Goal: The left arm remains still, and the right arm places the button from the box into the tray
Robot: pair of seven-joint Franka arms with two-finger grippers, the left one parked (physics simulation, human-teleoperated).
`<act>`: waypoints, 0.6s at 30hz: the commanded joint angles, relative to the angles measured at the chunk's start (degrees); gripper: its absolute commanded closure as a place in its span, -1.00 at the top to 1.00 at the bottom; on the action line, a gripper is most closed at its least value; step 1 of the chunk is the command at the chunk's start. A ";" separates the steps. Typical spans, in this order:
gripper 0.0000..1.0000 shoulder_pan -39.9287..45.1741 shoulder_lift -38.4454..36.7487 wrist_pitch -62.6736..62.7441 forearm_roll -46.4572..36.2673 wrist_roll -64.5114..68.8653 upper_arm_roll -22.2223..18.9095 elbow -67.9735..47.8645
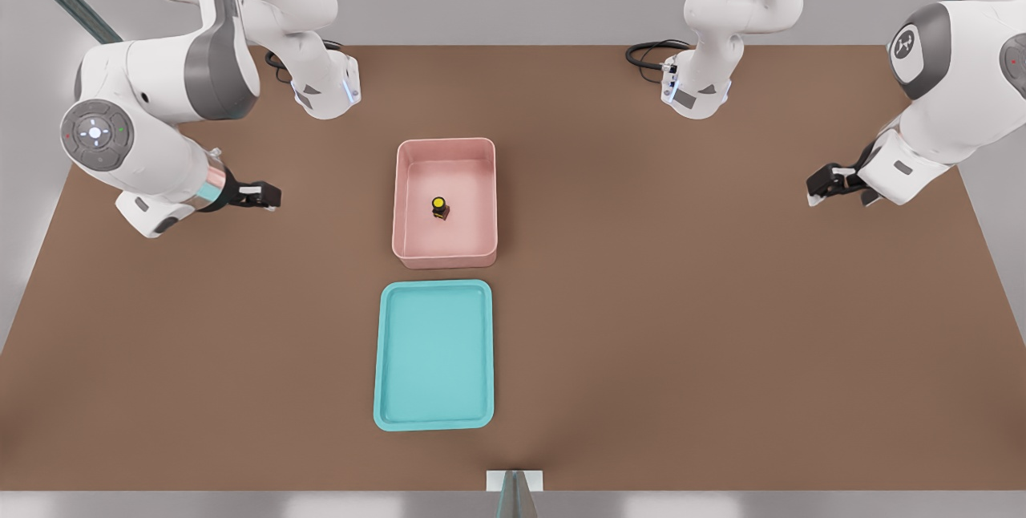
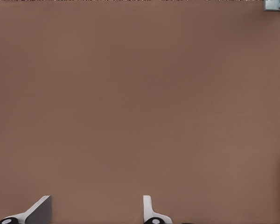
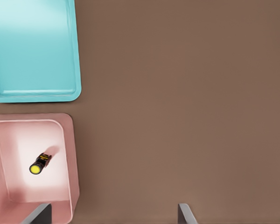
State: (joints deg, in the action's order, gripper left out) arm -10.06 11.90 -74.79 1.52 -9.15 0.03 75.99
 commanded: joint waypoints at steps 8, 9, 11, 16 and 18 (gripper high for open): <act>1.00 -26.06 13.24 -21.15 -5.82 -5.69 6.47 12.41; 1.00 -30.01 11.65 -35.06 -5.83 -17.20 6.47 23.15; 1.00 -30.72 8.84 -37.70 -5.83 -20.73 6.47 27.19; 1.00 -32.65 8.49 -51.24 -5.39 5.37 6.56 36.25; 1.00 -32.74 8.31 -52.03 -5.12 13.63 6.03 37.48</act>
State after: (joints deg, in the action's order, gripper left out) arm -42.87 20.33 -115.07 -3.41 -12.21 6.13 112.99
